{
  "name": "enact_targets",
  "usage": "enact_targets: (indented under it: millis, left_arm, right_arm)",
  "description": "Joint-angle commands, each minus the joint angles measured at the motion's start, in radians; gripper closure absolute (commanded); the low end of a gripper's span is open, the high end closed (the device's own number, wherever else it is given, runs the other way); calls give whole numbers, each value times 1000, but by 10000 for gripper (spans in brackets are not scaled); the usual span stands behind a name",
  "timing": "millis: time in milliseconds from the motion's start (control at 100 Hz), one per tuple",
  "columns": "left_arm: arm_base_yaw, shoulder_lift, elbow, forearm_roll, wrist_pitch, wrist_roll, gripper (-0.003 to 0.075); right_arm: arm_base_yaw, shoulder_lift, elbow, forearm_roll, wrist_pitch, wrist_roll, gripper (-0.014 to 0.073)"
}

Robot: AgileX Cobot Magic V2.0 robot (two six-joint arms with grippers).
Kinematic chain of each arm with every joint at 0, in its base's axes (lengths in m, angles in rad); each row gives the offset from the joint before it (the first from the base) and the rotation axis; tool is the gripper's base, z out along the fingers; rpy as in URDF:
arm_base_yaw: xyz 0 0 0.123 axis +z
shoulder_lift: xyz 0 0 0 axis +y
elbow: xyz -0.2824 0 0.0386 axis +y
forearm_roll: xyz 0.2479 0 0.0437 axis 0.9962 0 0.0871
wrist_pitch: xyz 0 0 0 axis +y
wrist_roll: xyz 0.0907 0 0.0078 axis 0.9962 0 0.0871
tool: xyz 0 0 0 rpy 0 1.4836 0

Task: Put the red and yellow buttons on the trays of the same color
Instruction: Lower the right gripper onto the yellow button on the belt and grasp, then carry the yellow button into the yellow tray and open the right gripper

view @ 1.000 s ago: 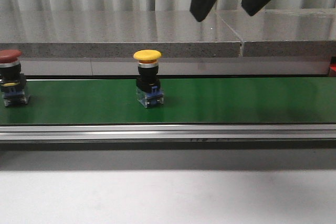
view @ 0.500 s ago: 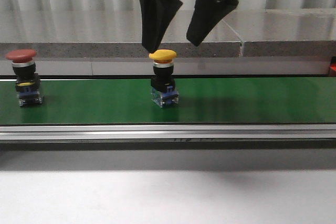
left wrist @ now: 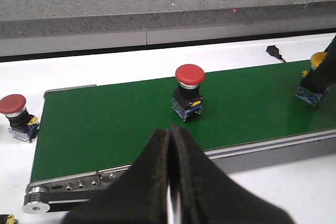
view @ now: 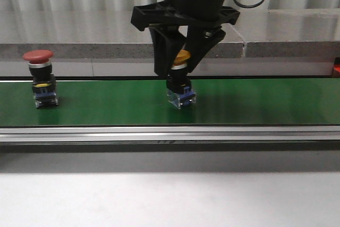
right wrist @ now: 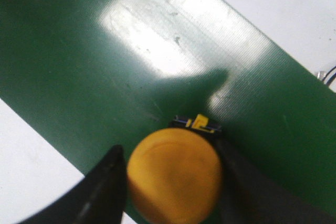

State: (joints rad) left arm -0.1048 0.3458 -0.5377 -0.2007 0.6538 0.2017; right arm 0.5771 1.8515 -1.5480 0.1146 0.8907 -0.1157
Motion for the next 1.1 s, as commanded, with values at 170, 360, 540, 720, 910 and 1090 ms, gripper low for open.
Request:
enact_targets:
  millis: [170,360,540,720,910,1090]
  left_arm:
    - [-9,9,-28,-21,-68,-3,741]
    - [-9,9,-28,-21,-70,-3,741]
    - [-9,9,-28,-21,-70,-3,741]
    - [-9,9,-28,-21,-70,-3,741]
    - [-9,9,-28,-21,-70,-3,741]
    - [-9,9,-28,-21,-70,-3,741]
  right_arm:
    - [-7,-77,-31,13,-64,41,444]
    - [-8,-159,51,7,-114,133,444]
    - [-35,-265,156,-9,-131,194,444]
    - [-125,-383,236,-9,-98,233,444]
    - [-255,-516,309,-9,-62,234,444]
    - [-423,-628,382,-12,-25,254,444]
